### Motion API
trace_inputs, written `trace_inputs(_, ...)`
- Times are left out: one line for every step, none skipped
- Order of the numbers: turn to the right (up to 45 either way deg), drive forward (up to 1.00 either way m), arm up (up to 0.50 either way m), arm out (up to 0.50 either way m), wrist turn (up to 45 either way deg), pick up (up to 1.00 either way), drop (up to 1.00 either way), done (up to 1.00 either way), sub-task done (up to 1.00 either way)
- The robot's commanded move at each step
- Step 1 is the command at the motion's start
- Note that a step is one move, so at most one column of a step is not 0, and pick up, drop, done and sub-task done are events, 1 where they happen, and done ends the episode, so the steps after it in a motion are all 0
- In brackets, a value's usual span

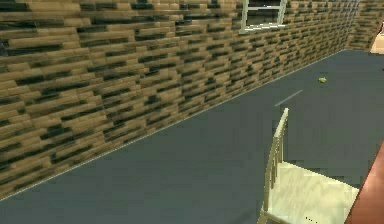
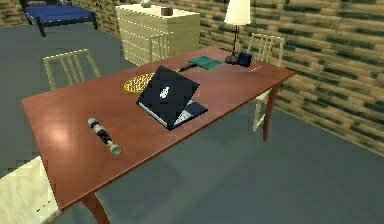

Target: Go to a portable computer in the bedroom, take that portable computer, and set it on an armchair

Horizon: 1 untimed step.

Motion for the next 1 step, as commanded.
trace_inputs(0.0, 0.0, 0.38, 0.0, 0.0, 0.0, 0.0, 0.0, 0.0)
